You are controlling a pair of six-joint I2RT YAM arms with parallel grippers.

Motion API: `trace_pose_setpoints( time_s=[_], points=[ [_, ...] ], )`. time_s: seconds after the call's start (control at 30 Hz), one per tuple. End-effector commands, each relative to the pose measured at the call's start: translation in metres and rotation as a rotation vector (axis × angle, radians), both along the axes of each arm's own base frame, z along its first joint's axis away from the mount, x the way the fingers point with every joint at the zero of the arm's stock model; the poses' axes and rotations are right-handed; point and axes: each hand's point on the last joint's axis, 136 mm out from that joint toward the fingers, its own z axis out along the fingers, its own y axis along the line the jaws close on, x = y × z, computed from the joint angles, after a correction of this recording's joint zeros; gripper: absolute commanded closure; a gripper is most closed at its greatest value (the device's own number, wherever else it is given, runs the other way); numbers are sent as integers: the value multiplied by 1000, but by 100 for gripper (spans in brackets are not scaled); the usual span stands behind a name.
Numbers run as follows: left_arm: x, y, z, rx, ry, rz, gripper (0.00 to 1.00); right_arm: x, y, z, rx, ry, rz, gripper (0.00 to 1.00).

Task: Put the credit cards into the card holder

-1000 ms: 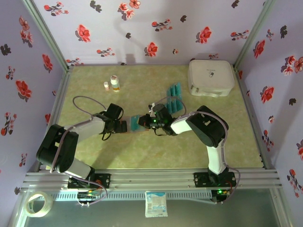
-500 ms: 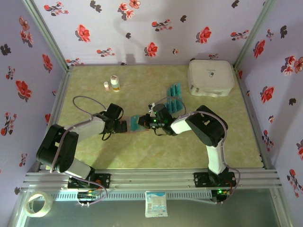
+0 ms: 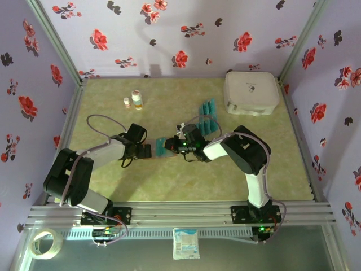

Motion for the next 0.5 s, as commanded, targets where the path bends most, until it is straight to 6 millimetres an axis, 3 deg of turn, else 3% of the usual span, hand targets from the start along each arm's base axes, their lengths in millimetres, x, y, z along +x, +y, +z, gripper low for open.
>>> trace_pose_setpoints(
  time_s=[0.0,0.27,0.47],
  points=[
    [-7,1,-8,26,43,-12,0,-11,2,-17,-10,51,23,100],
    [-7,1,-8,26,42,-12,0,-13,2,-18,-10,58,24,100],
    [-8,1,-8,27,43,-13,0,-12,0,-15,-24,51,20,79]
  ],
)
